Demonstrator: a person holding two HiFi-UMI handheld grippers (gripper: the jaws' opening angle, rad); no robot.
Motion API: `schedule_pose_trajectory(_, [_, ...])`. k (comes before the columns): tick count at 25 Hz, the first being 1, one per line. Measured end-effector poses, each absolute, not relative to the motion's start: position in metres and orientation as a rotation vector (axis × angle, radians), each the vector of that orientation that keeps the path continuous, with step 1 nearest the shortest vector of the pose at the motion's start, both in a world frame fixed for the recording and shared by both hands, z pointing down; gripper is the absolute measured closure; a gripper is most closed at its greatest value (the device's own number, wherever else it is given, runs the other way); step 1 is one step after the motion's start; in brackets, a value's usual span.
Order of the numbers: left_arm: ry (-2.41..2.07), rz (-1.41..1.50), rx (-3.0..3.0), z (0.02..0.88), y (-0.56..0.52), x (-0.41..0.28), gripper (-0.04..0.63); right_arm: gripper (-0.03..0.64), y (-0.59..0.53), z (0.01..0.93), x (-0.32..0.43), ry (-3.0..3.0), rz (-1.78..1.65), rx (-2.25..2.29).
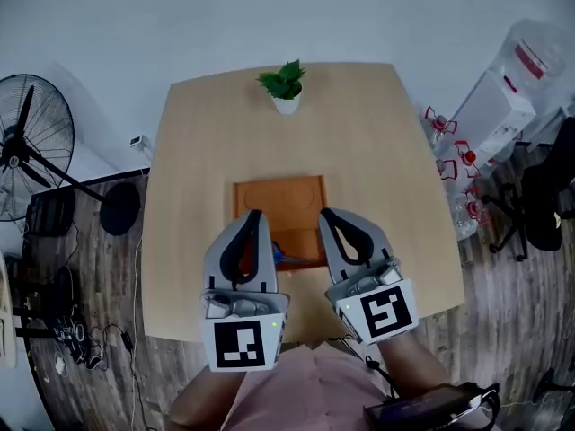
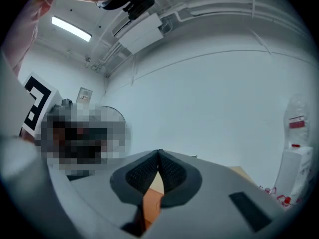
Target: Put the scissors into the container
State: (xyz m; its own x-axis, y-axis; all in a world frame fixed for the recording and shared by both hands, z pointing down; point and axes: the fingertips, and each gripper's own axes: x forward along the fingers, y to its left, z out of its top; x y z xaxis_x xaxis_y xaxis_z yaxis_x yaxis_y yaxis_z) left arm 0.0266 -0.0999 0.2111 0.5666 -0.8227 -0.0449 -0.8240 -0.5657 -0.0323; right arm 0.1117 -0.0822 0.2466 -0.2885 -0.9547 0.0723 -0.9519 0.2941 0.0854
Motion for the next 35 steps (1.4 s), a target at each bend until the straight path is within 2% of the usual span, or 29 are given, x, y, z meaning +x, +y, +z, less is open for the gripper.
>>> schedule_pose_trajectory(15, [1.378,-0.002,-2.769,0.223,-0.087,0.054,0.583,0.615,-0.062,0.24,0.151,-2.365,-0.04,1.955])
schedule_pose_trajectory(35, [1.411,-0.002,-2.761,0.222,-0.099,0.053,0.583,0.617,-0.075,0.235,0.141,-2.402,-0.075,1.889])
